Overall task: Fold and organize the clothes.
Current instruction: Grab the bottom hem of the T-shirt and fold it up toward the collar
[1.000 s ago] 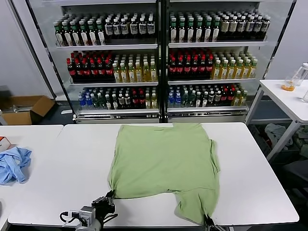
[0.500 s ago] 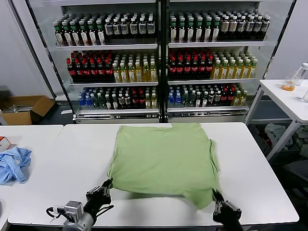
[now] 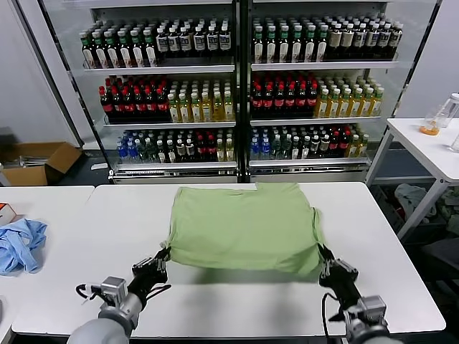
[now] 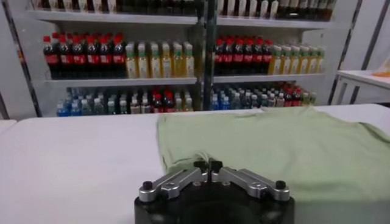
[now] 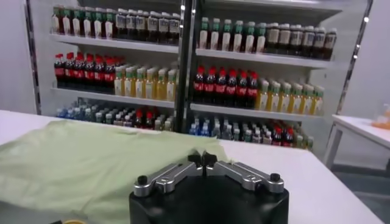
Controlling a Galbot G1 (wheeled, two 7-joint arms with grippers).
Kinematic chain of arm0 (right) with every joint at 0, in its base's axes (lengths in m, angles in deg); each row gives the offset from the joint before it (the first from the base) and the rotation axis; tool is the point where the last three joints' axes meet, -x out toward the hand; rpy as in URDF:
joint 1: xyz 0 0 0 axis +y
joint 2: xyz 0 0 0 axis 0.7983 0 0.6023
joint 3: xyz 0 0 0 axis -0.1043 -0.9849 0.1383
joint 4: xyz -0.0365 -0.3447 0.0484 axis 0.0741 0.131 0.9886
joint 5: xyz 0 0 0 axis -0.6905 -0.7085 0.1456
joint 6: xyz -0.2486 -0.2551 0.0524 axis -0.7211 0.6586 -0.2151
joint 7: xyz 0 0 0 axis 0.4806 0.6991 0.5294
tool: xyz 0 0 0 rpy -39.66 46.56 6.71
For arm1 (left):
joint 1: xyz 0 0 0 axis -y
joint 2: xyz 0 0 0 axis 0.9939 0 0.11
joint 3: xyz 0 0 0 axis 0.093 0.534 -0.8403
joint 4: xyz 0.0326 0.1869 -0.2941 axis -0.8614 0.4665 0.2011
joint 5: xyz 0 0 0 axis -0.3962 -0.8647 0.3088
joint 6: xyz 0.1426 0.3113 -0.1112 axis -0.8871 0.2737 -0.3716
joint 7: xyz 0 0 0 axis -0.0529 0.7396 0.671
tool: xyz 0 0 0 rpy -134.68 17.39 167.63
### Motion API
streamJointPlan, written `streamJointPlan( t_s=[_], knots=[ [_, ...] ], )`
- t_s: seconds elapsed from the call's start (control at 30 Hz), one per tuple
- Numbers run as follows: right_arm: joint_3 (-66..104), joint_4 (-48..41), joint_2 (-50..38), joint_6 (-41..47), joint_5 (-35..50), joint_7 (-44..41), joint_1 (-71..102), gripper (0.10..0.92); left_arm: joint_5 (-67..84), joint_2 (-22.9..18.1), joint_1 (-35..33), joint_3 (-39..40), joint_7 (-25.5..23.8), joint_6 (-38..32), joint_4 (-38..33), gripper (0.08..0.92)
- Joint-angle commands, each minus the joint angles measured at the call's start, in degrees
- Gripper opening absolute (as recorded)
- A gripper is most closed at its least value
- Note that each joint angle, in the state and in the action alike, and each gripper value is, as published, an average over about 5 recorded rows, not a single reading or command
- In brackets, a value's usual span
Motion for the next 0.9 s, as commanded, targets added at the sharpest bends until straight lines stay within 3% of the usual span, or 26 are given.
streamJointPlan(
  t_s=[0.03, 0.67, 0.8, 0.9],
  knots=[
    [-4.1, -10.0, -2.5, 0.1, 0.6, -0.3, -12.2, 0.105, 0.2, 1.7, 9.7, 2.7, 0.0, -0.4, 10.2, 0.102],
    [-9.0, -16.5, 0.4, 0.1, -6.9, -2.4, -16.5, 0.110, -4.5, 0.0, 14.2, 6.0, 0.7, -0.3, 17.8, 0.102],
    [-8.2, -14.8, 0.6, 0.5, -6.8, -3.5, -14.8, 0.188, -4.4, -0.6, 13.2, 5.5, 1.1, -0.2, 16.9, 0.119],
    [-6.4, -12.0, 0.6, 0.1, -6.5, -3.8, -11.9, 0.275, -4.2, -1.2, 11.6, 4.6, 1.5, -0.3, 15.2, 0.185]
  ],
)
